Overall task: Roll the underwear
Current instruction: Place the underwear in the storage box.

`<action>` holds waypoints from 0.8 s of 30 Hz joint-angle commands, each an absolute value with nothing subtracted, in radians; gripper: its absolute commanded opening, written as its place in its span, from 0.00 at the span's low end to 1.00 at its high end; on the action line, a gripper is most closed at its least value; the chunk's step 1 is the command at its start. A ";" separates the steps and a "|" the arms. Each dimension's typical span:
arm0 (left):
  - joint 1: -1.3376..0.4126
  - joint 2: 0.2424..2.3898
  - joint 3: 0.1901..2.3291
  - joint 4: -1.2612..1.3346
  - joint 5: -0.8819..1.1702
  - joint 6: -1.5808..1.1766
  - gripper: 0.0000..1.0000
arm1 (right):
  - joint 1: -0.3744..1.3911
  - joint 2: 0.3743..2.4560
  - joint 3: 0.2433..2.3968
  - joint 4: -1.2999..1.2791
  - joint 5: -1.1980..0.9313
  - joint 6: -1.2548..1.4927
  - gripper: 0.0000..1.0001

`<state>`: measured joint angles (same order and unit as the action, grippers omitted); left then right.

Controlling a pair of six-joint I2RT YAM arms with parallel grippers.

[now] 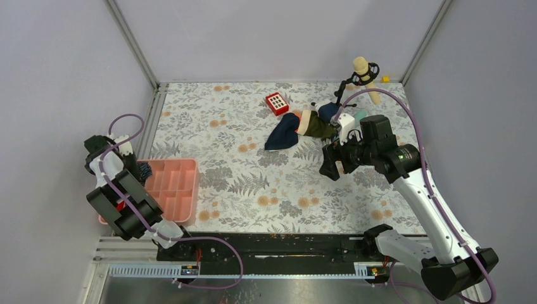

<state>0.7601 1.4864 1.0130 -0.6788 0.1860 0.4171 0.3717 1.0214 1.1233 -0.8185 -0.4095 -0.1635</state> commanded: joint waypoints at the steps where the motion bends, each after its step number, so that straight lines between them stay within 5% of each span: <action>1: 0.772 1.519 1.054 -0.608 0.160 0.403 0.00 | 0.367 1.025 1.124 -0.801 -0.417 -0.167 0.88; 9: 0.786 1.457 1.056 -0.624 0.238 0.350 0.00 | 0.367 1.008 1.104 -0.799 -0.410 -0.166 0.88; 24: 0.779 1.671 1.054 -0.599 0.130 0.428 0.00 | 0.366 1.005 1.078 -0.779 -0.424 -0.153 0.87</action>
